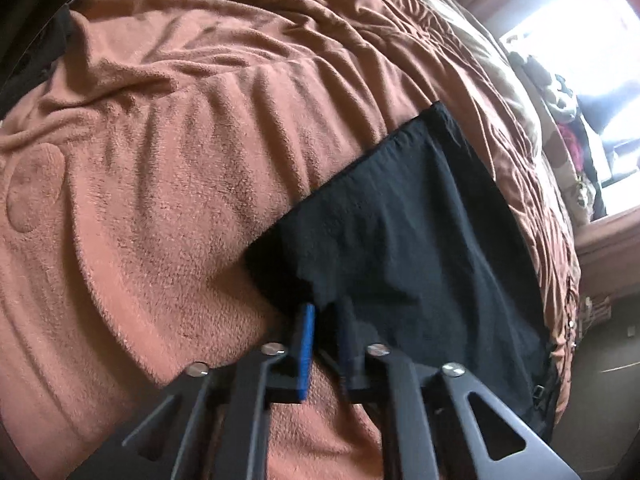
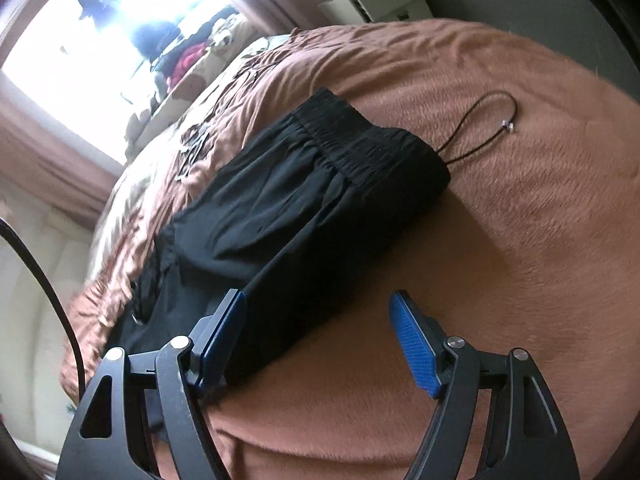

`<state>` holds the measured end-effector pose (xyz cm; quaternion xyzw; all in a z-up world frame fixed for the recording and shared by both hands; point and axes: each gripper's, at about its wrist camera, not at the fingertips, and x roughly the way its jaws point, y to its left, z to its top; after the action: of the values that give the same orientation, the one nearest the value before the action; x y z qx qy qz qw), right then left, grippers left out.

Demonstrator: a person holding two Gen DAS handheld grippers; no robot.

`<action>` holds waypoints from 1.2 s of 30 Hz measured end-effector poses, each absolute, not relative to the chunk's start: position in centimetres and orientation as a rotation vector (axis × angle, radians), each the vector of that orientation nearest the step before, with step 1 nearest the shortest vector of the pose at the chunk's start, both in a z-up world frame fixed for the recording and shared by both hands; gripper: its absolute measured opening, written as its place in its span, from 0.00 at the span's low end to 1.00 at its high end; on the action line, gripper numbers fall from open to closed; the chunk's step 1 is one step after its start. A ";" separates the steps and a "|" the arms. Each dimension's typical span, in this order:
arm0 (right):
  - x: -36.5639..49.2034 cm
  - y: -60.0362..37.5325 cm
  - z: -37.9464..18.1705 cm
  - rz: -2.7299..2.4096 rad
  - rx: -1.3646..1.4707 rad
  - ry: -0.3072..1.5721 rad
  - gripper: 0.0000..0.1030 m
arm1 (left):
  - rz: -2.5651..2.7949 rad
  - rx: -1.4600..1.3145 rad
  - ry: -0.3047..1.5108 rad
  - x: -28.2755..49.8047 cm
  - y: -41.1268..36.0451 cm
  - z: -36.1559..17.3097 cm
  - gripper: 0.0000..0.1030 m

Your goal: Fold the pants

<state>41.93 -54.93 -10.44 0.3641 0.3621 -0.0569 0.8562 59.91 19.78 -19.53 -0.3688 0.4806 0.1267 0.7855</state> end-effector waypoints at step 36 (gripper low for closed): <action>42.3 -57.9 -13.9 -0.101 0.932 0.668 0.50 | 0.207 -1.102 0.852 58.1 21.6 -20.9 0.46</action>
<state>42.28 -57.89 -13.92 0.4406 0.3161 -0.0479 0.8389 58.07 21.62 -20.88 -0.5067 0.3918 0.0953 0.7620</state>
